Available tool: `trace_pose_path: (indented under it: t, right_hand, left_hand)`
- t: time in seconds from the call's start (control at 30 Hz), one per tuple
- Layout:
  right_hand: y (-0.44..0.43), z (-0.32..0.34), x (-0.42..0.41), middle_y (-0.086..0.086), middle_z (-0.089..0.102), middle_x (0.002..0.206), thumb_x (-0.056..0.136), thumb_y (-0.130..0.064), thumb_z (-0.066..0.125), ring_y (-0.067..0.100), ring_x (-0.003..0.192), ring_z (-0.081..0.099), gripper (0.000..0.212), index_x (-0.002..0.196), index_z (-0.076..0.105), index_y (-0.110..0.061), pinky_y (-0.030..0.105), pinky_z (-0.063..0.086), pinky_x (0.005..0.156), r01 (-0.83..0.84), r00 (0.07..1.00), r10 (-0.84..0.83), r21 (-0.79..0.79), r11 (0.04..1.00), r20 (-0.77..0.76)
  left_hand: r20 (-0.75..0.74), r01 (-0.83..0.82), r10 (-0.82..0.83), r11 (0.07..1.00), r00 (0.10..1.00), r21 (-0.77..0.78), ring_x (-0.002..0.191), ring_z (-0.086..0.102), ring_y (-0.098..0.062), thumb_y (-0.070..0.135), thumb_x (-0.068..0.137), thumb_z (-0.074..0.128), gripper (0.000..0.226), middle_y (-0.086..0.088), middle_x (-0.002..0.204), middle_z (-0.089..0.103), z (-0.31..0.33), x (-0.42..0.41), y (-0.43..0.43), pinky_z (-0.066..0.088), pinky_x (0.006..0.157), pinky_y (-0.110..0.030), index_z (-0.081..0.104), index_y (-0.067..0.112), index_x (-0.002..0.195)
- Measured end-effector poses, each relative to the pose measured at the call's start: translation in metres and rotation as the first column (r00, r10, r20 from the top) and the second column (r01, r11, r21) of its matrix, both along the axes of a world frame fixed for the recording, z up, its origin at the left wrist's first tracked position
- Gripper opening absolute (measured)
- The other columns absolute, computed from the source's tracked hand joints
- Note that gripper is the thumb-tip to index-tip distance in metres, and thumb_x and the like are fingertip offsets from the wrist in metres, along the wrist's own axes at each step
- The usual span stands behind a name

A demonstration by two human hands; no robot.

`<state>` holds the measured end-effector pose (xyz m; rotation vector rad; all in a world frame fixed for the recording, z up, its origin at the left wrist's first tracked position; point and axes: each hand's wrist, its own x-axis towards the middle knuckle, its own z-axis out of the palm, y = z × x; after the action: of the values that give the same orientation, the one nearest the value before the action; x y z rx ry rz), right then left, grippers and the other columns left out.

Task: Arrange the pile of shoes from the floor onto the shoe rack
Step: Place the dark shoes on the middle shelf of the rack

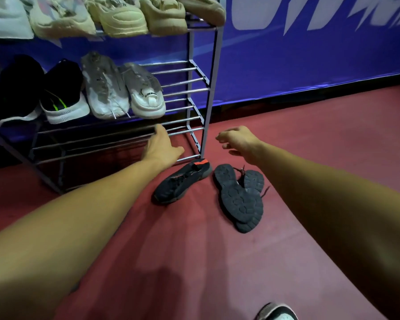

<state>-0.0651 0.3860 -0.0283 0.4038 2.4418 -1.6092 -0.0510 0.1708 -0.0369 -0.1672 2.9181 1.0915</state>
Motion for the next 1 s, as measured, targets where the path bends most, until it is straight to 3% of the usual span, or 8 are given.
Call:
trace_pose_path:
  t: [0.23, 0.37, 0.5, 0.57, 0.67, 0.8, 1.0]
  right_hand:
    - [0.038, -0.032, -0.004, 0.017, 0.07, 0.115, 0.093, -0.02, 0.066, 0.023, 0.092, 0.061, 0.03, 0.117, 0.07, -0.003, 0.03, 0.048, 0.073, -0.059, 0.994, 0.044, 0.159, 0.986, 0.096]
    - [0.057, -0.064, -0.013, 0.015, 0.068, 0.098, 0.092, -0.022, 0.066, 0.025, 0.084, 0.059, 0.031, 0.114, 0.07, 0.0, 0.032, 0.048, 0.069, -0.133, 0.976, 0.075, 0.288, 0.949, 0.204]
    - [0.072, -0.109, -0.02, 0.011, 0.063, 0.09, 0.091, -0.024, 0.065, 0.025, 0.079, 0.056, 0.034, 0.11, 0.069, 0.003, 0.036, 0.046, 0.068, -0.167, 0.949, 0.057, 0.339, 0.926, 0.311]
    - [0.077, -0.128, -0.023, 0.01, 0.063, 0.091, 0.09, -0.025, 0.066, 0.024, 0.077, 0.057, 0.03, 0.107, 0.069, 0.0, 0.034, 0.05, 0.068, -0.198, 0.933, 0.057, 0.376, 0.905, 0.354]
    - [0.082, -0.154, -0.028, 0.008, 0.061, 0.088, 0.09, -0.025, 0.065, 0.021, 0.069, 0.055, 0.025, 0.103, 0.065, -0.004, 0.026, 0.042, 0.052, -0.246, 0.915, 0.062, 0.426, 0.871, 0.399]
    - [0.086, -0.182, -0.03, 0.014, 0.067, 0.111, 0.089, -0.026, 0.065, 0.031, 0.1, 0.064, 0.032, 0.11, 0.066, -0.003, 0.032, 0.05, 0.072, -0.3, 0.89, 0.074, 0.457, 0.837, 0.449]
    - [0.089, -0.196, -0.029, 0.015, 0.065, 0.122, 0.091, -0.025, 0.063, 0.032, 0.11, 0.063, 0.037, 0.12, 0.064, -0.004, 0.031, 0.049, 0.077, -0.35, 0.866, 0.099, 0.452, 0.82, 0.491]
  left_hand:
    - [0.177, 0.225, -0.22, 0.974, 0.959, -0.007, 0.105, 0.061, -0.03, 0.031, 0.085, 0.072, 0.039, -0.007, 0.114, 0.065, -0.036, -0.014, 0.06, 0.048, 0.084, -0.034, 0.055, 0.01, 0.113]
    - [0.276, 0.268, -0.258, 0.964, 0.926, 0.001, 0.101, 0.06, -0.028, 0.03, 0.083, 0.071, 0.03, -0.01, 0.113, 0.065, -0.07, -0.029, 0.093, 0.043, 0.074, -0.029, 0.058, 0.013, 0.104]
    - [0.387, 0.3, -0.276, 0.954, 0.88, -0.002, 0.089, 0.055, -0.024, 0.031, 0.084, 0.072, 0.028, -0.013, 0.114, 0.066, -0.114, -0.042, 0.119, 0.043, 0.073, -0.031, 0.057, 0.014, 0.099]
    - [0.436, 0.312, -0.275, 0.95, 0.857, -0.012, 0.093, 0.056, -0.024, 0.03, 0.085, 0.071, 0.028, -0.013, 0.118, 0.065, -0.135, -0.049, 0.127, 0.041, 0.072, -0.028, 0.059, 0.012, 0.103]
    - [0.511, 0.324, -0.264, 0.946, 0.818, -0.03, 0.111, 0.058, -0.028, 0.031, 0.086, 0.071, 0.042, -0.012, 0.127, 0.06, -0.165, -0.055, 0.134, 0.042, 0.08, -0.026, 0.059, 0.01, 0.119]
    - [0.56, 0.352, -0.281, 0.936, 0.78, -0.02, 0.117, 0.057, -0.03, 0.028, 0.087, 0.07, 0.045, -0.011, 0.129, 0.06, -0.19, -0.051, 0.143, 0.042, 0.085, -0.027, 0.056, 0.01, 0.126]
    - [0.626, 0.351, -0.326, 0.932, 0.709, 0.089, 0.114, 0.06, -0.03, 0.027, 0.085, 0.072, 0.051, -0.012, 0.126, 0.063, -0.209, -0.043, 0.152, 0.045, 0.087, -0.033, 0.047, 0.014, 0.128]
